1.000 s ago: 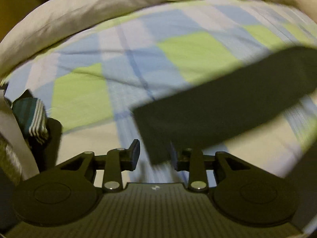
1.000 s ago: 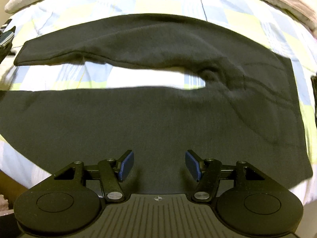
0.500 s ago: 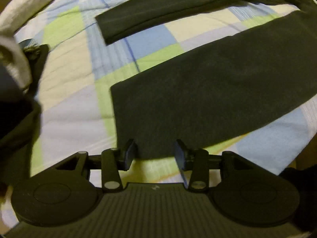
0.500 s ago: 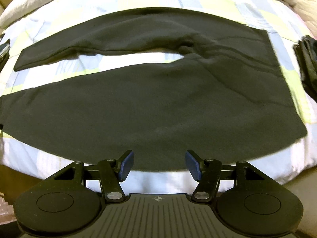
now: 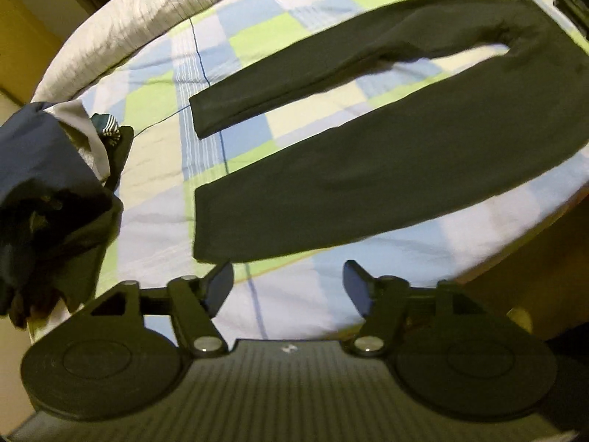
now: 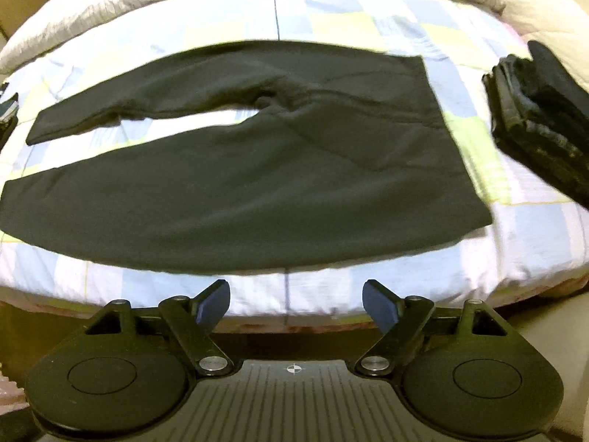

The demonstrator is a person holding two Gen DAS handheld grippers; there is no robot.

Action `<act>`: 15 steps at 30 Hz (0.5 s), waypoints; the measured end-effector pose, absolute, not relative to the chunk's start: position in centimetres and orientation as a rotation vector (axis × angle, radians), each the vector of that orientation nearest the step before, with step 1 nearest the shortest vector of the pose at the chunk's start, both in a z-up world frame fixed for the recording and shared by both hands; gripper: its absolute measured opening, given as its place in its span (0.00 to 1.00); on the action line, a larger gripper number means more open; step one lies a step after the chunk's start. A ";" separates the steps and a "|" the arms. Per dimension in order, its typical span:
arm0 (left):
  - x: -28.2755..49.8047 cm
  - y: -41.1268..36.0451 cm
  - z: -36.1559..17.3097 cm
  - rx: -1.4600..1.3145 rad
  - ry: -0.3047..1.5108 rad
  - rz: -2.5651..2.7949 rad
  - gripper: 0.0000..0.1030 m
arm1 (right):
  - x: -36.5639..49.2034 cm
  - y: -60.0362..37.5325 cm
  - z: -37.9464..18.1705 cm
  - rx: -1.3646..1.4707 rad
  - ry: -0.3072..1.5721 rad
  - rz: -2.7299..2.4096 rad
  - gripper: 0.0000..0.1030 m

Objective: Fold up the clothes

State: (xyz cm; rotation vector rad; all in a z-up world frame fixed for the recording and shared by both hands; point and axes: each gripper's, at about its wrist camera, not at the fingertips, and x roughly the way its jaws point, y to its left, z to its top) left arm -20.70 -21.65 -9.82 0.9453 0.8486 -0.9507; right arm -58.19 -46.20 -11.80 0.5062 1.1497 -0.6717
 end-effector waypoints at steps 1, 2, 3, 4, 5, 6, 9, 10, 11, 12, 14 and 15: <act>-21.5 -21.6 -9.5 0.933 0.851 -0.947 0.62 | -58.8 -46.3 -11.3 0.493 1.138 -0.670 0.80; -22.4 -21.7 -9.3 0.923 0.852 -0.944 0.63 | -59.2 -46.5 -10.8 0.477 1.132 -0.667 0.80; -23.1 -21.7 -9.2 0.918 0.852 -0.944 0.65 | -59.6 -46.6 -10.4 0.457 1.128 -0.663 0.80; -23.8 -21.8 -9.1 0.915 0.849 -0.944 0.65 | -59.9 -46.6 -10.1 0.443 1.128 -0.661 0.80; -24.5 -21.9 -8.9 0.913 0.843 -0.946 0.65 | -60.3 -46.7 -9.8 0.428 1.127 -0.659 0.80; -25.1 -22.0 -8.8 0.913 0.838 -0.948 0.66 | -60.6 -46.8 -9.5 0.418 1.127 -0.655 0.80; -26.5 -22.4 -8.5 0.911 0.819 -0.952 0.68 | -61.2 -47.1 -8.8 0.404 1.118 -0.647 0.80; -26.8 -22.6 -8.4 0.909 0.815 -0.953 0.68 | -61.4 -47.0 -8.6 0.401 1.113 -0.645 0.80; -27.1 -22.8 -8.2 0.907 0.811 -0.954 0.68 | -61.6 -47.2 -8.5 0.399 1.110 -0.640 0.80; -27.4 -23.0 -8.0 0.902 0.806 -0.957 0.68 | -61.8 -47.2 -8.4 0.400 1.108 -0.636 0.80; -27.7 -23.2 -7.7 0.896 0.794 -0.959 0.69 | -62.1 -47.3 -8.4 0.402 1.105 -0.626 0.80; -27.8 -23.3 -7.6 0.893 0.789 -0.959 0.69 | -62.2 -47.3 -8.4 0.402 1.104 -0.620 0.80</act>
